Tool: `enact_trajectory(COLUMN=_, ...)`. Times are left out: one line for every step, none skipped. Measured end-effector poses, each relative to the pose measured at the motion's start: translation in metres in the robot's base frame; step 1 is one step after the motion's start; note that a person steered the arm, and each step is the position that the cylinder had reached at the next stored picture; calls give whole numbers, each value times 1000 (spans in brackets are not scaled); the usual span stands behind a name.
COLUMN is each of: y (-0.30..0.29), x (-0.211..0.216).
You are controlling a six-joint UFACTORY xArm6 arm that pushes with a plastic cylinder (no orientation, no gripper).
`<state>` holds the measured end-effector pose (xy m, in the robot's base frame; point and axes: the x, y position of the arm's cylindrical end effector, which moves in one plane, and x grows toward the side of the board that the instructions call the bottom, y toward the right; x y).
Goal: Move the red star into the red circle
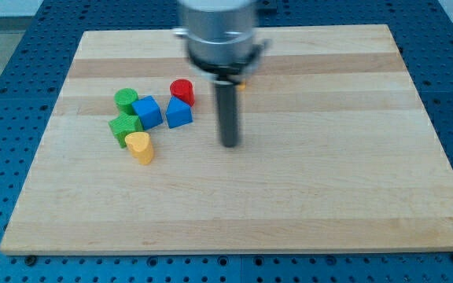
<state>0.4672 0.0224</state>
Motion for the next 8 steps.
enact_trajectory(y=72, x=3)
enact_trajectory(y=78, x=-21)
enact_trajectory(y=55, x=-128)
enact_trajectory(y=53, x=-134)
enact_trajectory(y=51, x=-159)
enact_trajectory(y=48, x=-186)
enact_trajectory(y=48, x=-189)
enact_trajectory(y=21, x=-202)
